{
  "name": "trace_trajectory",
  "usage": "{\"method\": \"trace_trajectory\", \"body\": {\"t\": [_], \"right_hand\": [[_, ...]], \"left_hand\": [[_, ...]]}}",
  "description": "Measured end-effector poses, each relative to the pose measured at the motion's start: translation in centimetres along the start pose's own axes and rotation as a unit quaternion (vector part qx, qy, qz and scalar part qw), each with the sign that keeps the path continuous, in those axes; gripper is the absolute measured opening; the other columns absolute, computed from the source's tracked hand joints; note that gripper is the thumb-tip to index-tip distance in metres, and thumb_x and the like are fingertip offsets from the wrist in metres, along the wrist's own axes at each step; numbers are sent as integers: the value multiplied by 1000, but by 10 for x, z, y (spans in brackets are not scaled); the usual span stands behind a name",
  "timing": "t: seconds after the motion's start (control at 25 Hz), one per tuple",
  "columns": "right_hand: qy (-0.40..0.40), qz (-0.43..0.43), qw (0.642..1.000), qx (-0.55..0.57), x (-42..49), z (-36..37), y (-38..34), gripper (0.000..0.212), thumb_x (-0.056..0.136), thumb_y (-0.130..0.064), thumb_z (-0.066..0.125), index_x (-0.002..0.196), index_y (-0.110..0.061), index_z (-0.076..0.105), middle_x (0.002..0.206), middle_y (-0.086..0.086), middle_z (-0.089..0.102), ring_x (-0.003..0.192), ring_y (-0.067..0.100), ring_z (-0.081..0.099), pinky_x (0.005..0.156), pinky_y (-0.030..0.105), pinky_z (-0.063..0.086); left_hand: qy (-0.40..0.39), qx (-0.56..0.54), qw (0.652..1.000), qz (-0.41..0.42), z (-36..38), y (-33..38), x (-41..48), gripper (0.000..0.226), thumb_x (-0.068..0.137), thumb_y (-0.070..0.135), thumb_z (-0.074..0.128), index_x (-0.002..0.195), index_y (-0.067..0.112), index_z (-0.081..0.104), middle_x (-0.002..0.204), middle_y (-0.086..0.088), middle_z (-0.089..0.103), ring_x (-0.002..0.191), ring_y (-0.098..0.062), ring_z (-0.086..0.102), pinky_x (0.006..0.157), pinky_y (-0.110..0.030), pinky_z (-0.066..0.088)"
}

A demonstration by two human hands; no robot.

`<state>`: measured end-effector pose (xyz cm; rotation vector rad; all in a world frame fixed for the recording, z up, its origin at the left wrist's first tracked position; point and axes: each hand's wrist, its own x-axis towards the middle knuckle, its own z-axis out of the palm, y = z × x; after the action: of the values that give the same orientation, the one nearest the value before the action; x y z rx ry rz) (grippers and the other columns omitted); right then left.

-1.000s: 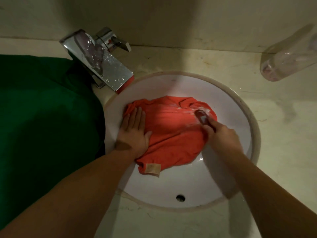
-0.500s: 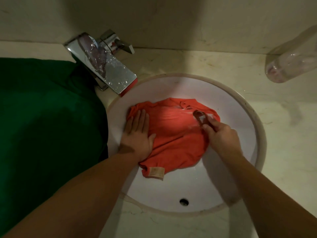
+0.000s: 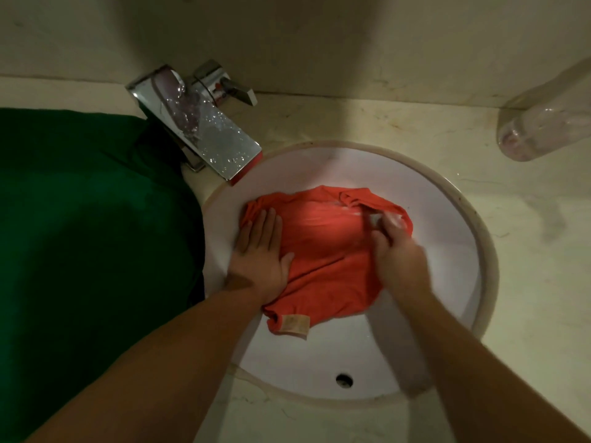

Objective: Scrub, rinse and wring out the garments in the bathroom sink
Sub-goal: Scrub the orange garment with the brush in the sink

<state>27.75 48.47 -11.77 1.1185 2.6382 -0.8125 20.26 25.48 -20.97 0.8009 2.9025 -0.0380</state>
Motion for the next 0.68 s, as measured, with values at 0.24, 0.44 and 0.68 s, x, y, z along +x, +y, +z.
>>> {"method": "trace_trajectory", "body": {"t": [0.24,0.44,0.68], "right_hand": [[-66,-99,993,-20,0,31,-9,41,103,-42,53,144,-39,54,127,17,70,112,40,66,96,42,50],[-10,-54,998,-4,25,-7,3,41,103,-36,57,143,-30,59,135,13,66,123,37,60,103,38,44],[-94,-216,970,-53,19,46,-33,42,103,-43,47,145,-39,51,136,11,65,122,35,61,102,41,47]], "left_hand": [[17,18,1000,2,2,-3,1,77,93,49,30,153,1,37,161,-19,33,150,-31,30,122,-45,16],[17,1,1000,9,2,-1,-2,75,94,49,29,154,4,36,161,-15,34,150,-29,30,121,-46,21],[39,-11,998,45,2,-5,-11,67,95,45,33,148,6,48,156,-12,44,145,-29,40,118,-47,25]]}}
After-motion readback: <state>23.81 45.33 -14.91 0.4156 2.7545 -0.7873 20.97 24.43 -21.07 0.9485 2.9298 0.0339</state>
